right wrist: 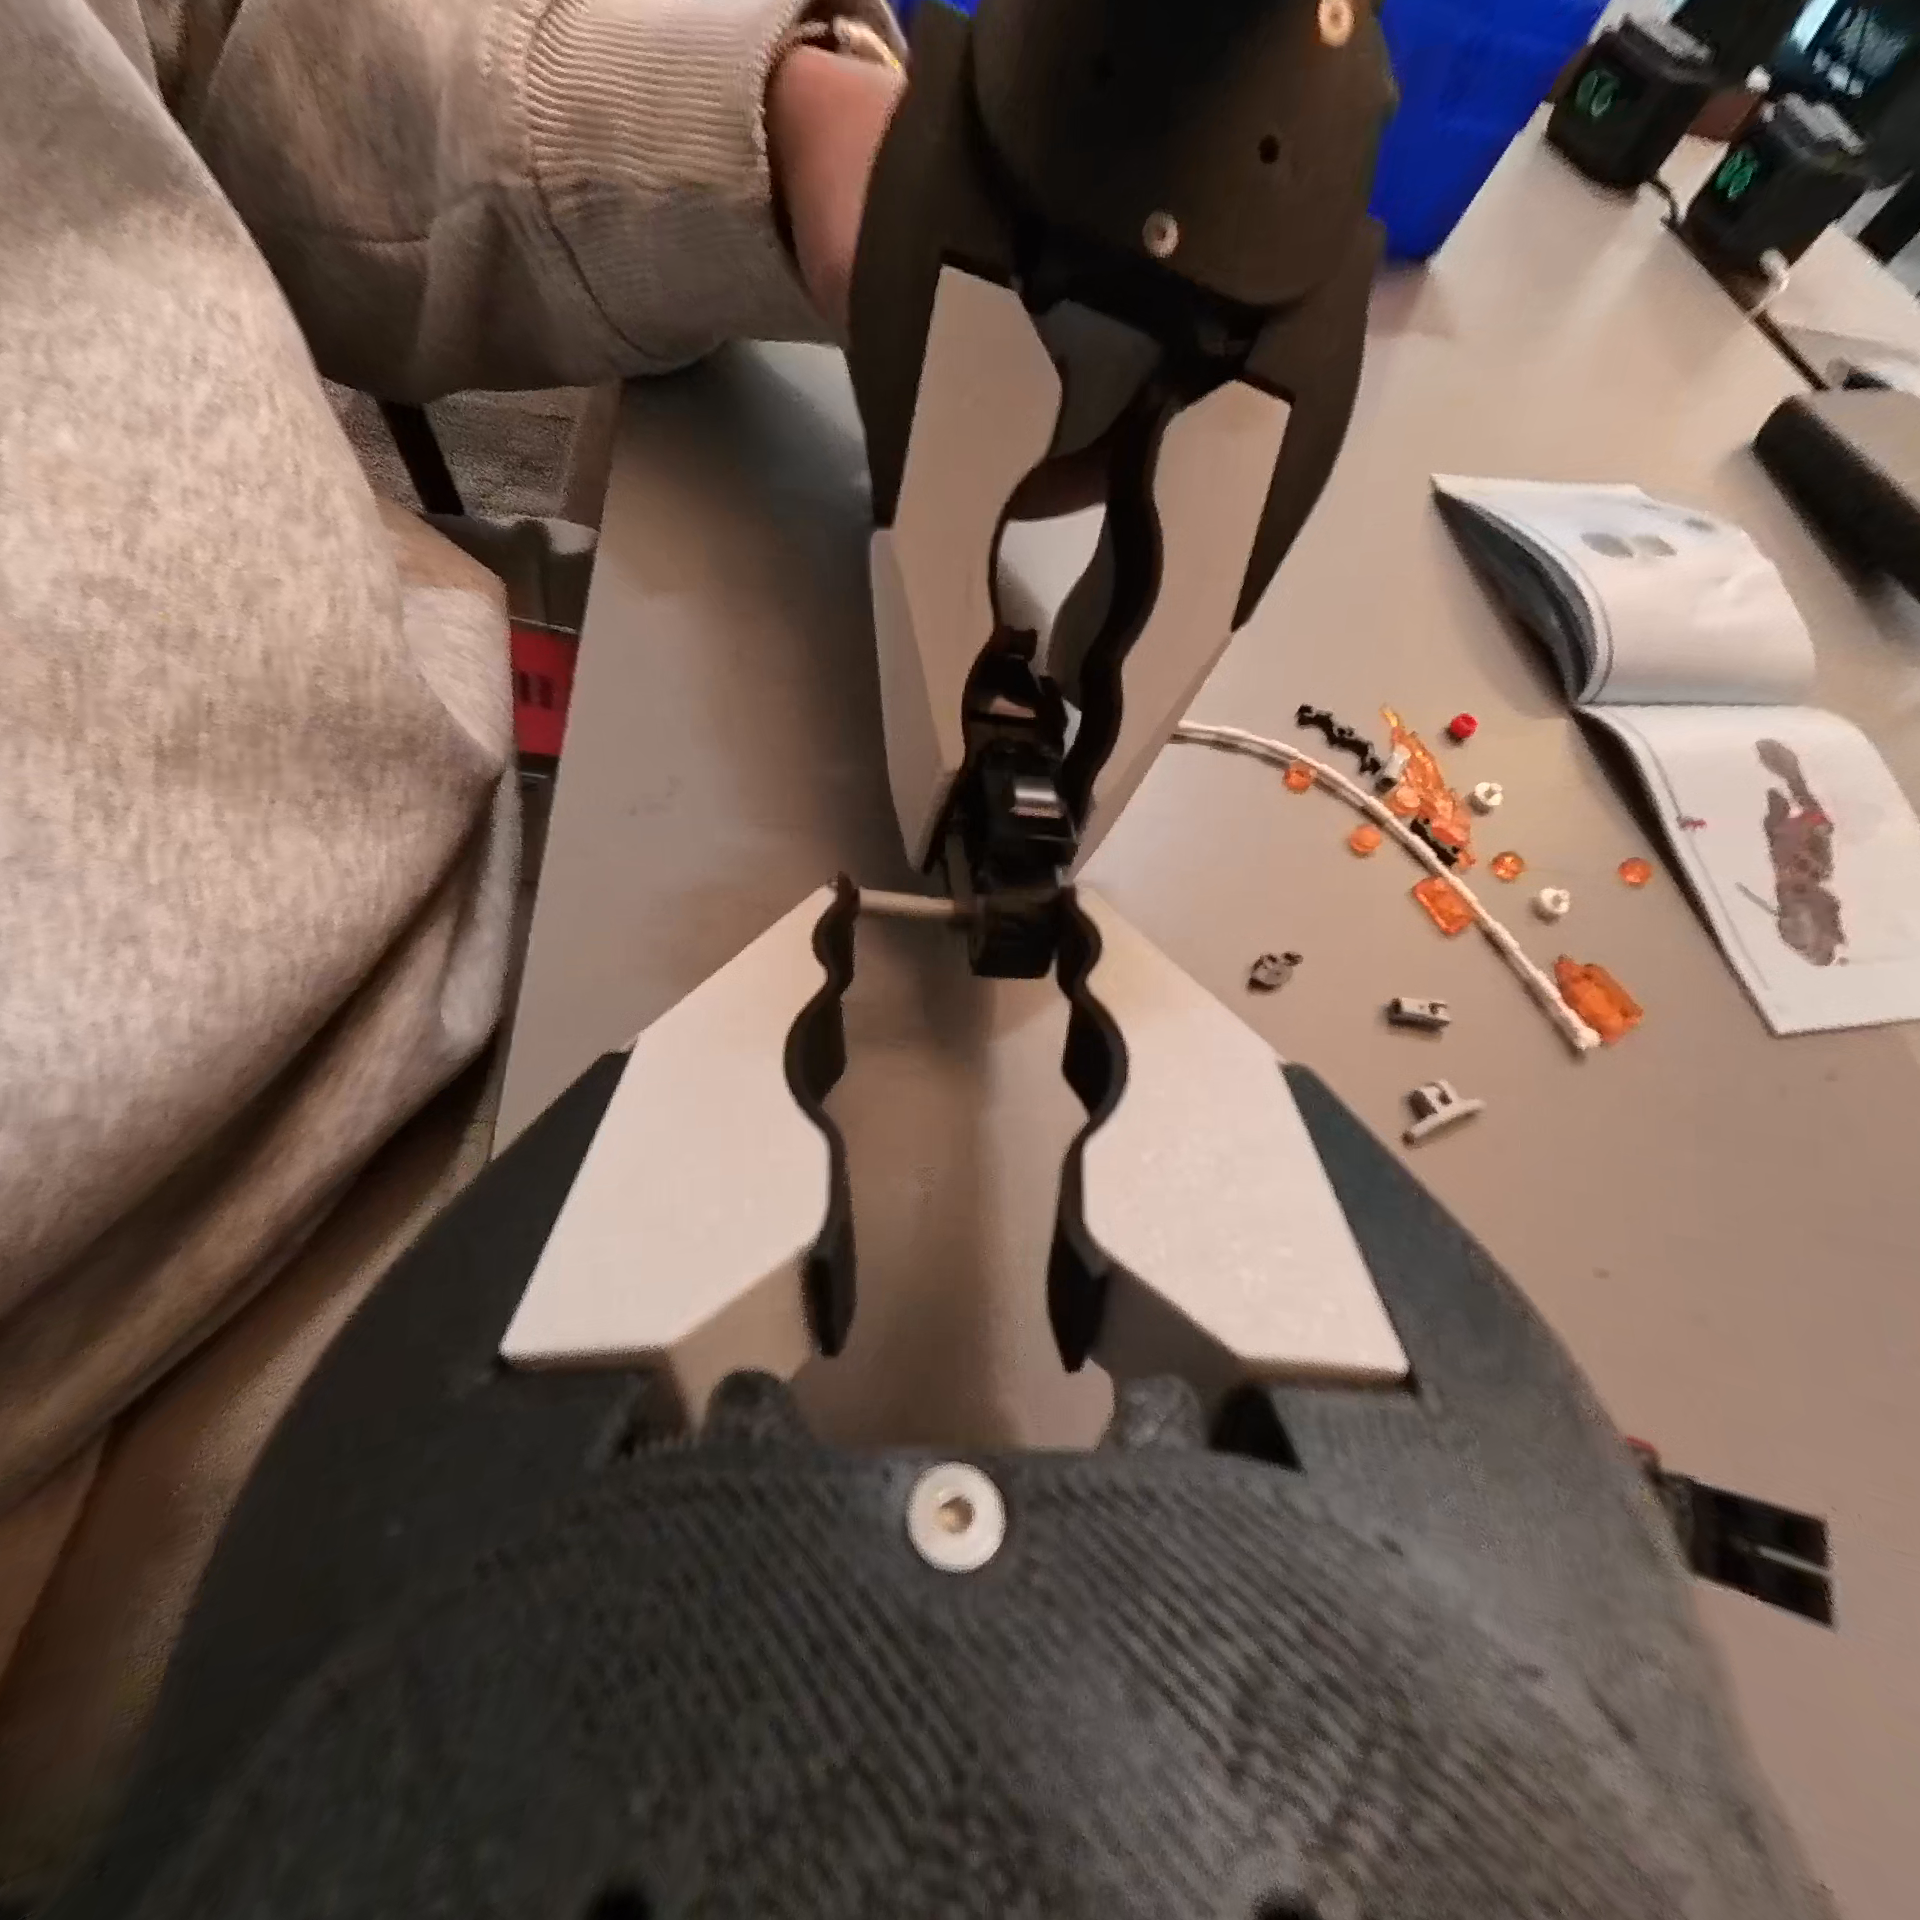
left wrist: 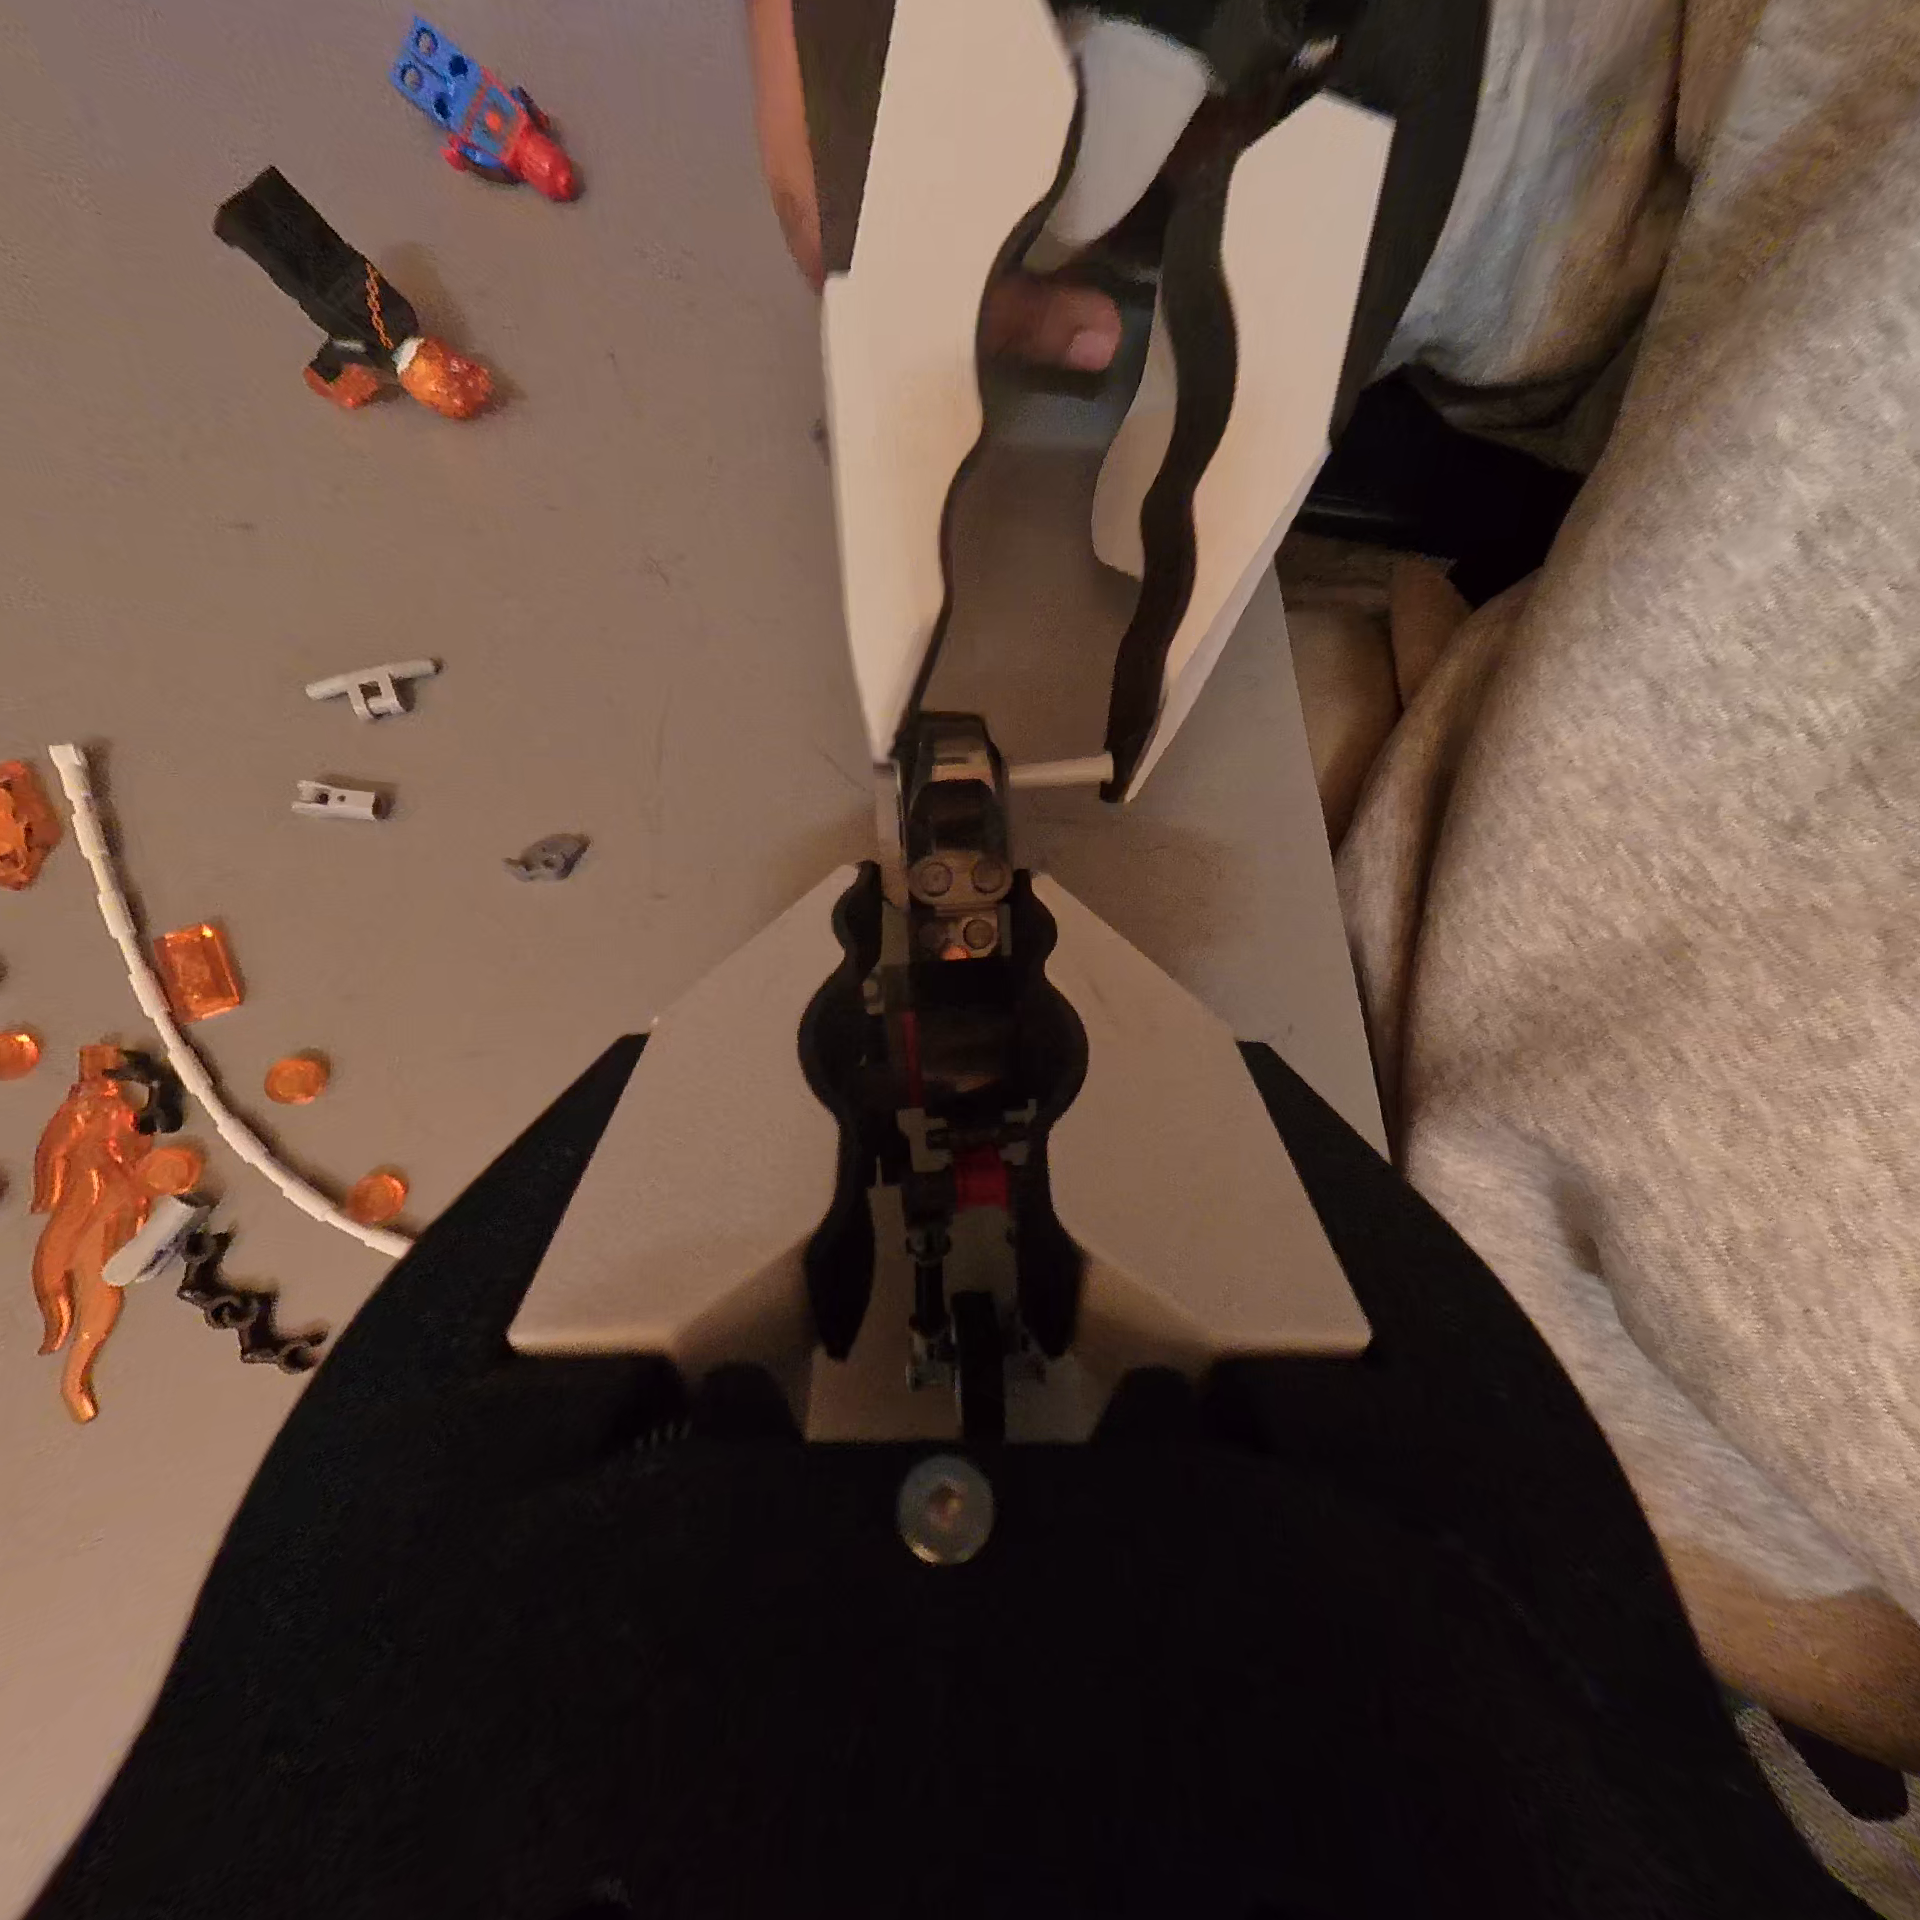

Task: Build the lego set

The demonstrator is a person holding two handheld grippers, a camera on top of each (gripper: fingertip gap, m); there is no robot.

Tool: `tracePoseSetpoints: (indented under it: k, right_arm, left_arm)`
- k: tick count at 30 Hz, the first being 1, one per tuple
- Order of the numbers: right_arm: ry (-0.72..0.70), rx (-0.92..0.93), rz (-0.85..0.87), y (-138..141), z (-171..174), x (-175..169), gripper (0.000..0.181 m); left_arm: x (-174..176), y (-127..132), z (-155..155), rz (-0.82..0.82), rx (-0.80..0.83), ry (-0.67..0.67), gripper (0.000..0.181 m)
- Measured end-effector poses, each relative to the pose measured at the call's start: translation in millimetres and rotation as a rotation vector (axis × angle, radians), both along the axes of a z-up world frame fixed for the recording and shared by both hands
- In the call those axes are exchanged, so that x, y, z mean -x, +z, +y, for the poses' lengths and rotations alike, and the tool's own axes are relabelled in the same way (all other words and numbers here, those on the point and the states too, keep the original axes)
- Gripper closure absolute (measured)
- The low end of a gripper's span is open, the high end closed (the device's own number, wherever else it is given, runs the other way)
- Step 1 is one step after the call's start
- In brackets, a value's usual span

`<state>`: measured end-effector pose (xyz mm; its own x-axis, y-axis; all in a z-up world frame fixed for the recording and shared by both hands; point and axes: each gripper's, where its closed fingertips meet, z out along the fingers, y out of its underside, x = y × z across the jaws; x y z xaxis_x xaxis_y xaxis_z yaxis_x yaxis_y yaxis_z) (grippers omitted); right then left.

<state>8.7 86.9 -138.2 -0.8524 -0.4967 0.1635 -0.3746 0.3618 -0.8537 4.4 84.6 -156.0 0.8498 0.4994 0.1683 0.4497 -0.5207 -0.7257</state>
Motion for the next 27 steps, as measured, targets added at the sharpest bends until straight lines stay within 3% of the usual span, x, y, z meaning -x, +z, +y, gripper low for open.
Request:
tracePoseSetpoints:
  k: [16, 22, 27]
  right_arm:
    - [-0.015, -0.024, -0.111, 5.1, 2.5, 0.9, 0.144]
    - [-0.093, 0.038, 0.044, 1.5, -7.7, 13.5, 0.139]
    - [-0.150, 0.073, 0.035, 10.5, -10.8, 23.0, 0.128]
  left_arm:
    - [-0.2, 4.2, 2.1, 0.022, -0.017, -0.009, 0.158]
    - [8.1, 1.6, -7.0, 0.004, -0.001, 0.063, 0.158]
    - [12.2, 4.6, -9.7, 0.000, -0.028, 0.094, 0.157]
